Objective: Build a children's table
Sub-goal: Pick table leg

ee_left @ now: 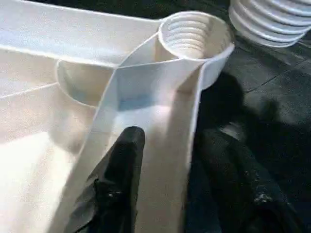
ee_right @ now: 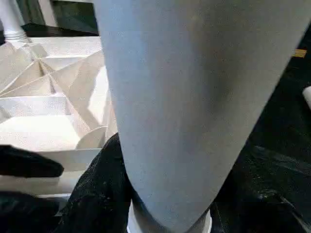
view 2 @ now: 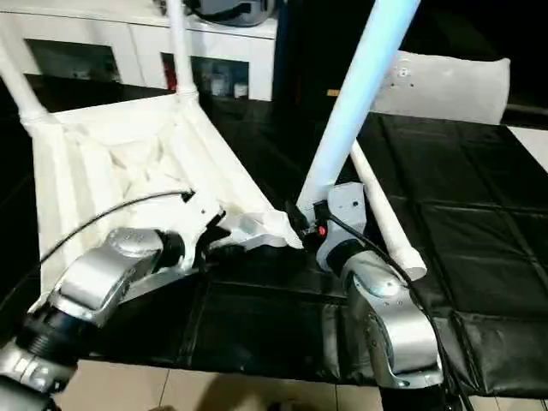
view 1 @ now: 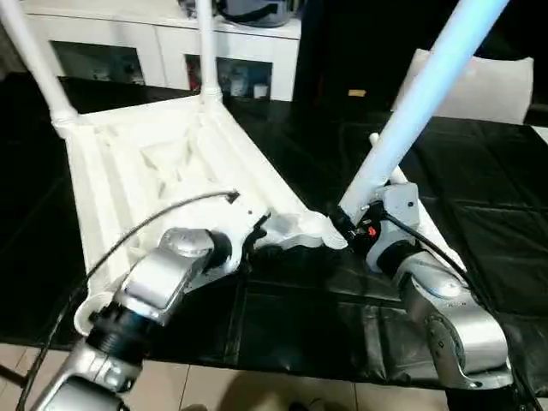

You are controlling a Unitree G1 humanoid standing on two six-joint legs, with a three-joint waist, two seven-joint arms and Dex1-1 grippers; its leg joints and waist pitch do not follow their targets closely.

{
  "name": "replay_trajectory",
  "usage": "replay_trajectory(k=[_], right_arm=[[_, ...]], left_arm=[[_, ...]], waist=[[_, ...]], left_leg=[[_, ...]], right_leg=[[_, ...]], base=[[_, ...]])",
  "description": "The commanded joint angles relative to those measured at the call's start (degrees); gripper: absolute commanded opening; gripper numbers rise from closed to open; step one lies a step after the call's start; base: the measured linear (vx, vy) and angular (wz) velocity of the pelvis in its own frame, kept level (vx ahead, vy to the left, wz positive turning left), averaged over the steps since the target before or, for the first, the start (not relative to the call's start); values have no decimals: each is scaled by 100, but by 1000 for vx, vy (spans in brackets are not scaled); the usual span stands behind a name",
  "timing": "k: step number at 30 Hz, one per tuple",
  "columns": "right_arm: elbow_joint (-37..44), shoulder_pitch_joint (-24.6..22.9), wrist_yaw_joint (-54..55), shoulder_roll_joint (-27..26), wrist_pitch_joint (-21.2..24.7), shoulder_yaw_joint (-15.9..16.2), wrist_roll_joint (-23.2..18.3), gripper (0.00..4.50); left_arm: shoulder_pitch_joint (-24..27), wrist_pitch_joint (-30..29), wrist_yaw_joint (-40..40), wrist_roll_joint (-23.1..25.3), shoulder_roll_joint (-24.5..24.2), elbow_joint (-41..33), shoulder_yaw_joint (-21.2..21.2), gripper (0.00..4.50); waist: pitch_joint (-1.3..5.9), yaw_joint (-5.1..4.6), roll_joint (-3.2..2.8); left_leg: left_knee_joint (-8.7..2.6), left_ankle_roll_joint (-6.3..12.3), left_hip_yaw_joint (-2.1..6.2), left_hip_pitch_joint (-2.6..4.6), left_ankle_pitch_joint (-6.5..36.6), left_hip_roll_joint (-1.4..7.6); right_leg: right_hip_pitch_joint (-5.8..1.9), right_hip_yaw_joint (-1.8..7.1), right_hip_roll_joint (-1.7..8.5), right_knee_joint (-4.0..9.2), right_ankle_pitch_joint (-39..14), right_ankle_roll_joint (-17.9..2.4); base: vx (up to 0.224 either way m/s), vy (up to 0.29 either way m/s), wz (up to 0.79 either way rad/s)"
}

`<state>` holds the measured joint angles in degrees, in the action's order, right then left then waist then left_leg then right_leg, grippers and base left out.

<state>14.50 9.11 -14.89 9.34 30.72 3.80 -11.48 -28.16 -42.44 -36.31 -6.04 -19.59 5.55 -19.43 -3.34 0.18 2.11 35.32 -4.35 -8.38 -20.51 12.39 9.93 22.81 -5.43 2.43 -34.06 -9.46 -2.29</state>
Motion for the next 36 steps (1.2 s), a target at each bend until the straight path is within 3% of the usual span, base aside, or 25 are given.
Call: replay_trajectory(k=[1,11,12,14,17,25,28,30,32,34,36], right_arm=[[-8,88,-12,47,2,-24,18,188],[-47,105,-47,71,-13,8,43,188],[-53,112,-48,68,-13,9,46,188],[-57,119,-46,65,-15,12,50,188],[-70,130,-37,59,-27,23,51,188],[-136,193,-98,73,-72,34,35,188],[-154,218,-138,78,-73,36,11,188],[-188,256,-217,102,-86,40,-29,188],[-212,278,-268,122,-100,42,-48,188],[-244,295,-308,138,-121,33,-64,188],[-259,300,-328,144,-128,26,-76,188]], left_arm=[[-79,-77,-75,58,-13,118,-113,177],[-155,-185,-310,84,-20,195,-326,92],[-171,-177,-317,102,-16,225,-334,80],[-196,-157,-327,136,-17,278,-352,66],[-266,-29,-333,207,-28,424,-364,45],[-218,412,-1016,12,-185,488,-435,0],[-156,796,-1341,-53,-280,572,-436,0],[-55,1580,-1879,25,-632,793,-519,0],[14,2048,-2151,127,-916,963,-545,0],[44,2866,-2126,357,-1180,1267,-477,0],[125,3137,-2052,346,-1269,1291,-298,0]], waist=[[370,0,-29],[376,6,-50],[377,10,-93],[381,4,-73],[380,8,-107],[390,-5,-95],[389,2,-88],[379,5,-69],[363,6,-93],[336,15,-78],[331,-5,-83]], left_leg=[[-405,296,49,-11,580,276],[-403,280,53,-17,576,278],[-402,274,59,-15,579,276],[-405,275,60,-16,583,280],[-407,270,67,-11,594,277],[-417,233,72,-24,562,298],[-411,270,59,-18,506,286],[-425,271,56,-15,585,287],[-438,234,62,-3,703,289],[-445,216,69,29,904,276],[-469,124,83,52,1085,300]], right_leg=[[-339,368,548,488,-2014,-433],[-352,371,558,482,-1915,-516],[-353,369,556,478,-1907,-519],[-356,368,553,482,-1875,-532],[-354,365,544,476,-1802,-569],[-378,379,565,443,-1595,-695],[-377,388,566,438,-1489,-752],[-377,390,572,452,-1701,-696],[-364,390,585,479,-1962,-603],[-326,376,582,533,-2341,-496],[-315,373,591,536,-2592,-387]], base=[[0,0,0],[0,0,0],[0,0,0],[0,0,0],[0,0,0],[0,0,0],[0,0,0],[0,0,0],[0,0,0],[0,0,0],[0,0,0]])
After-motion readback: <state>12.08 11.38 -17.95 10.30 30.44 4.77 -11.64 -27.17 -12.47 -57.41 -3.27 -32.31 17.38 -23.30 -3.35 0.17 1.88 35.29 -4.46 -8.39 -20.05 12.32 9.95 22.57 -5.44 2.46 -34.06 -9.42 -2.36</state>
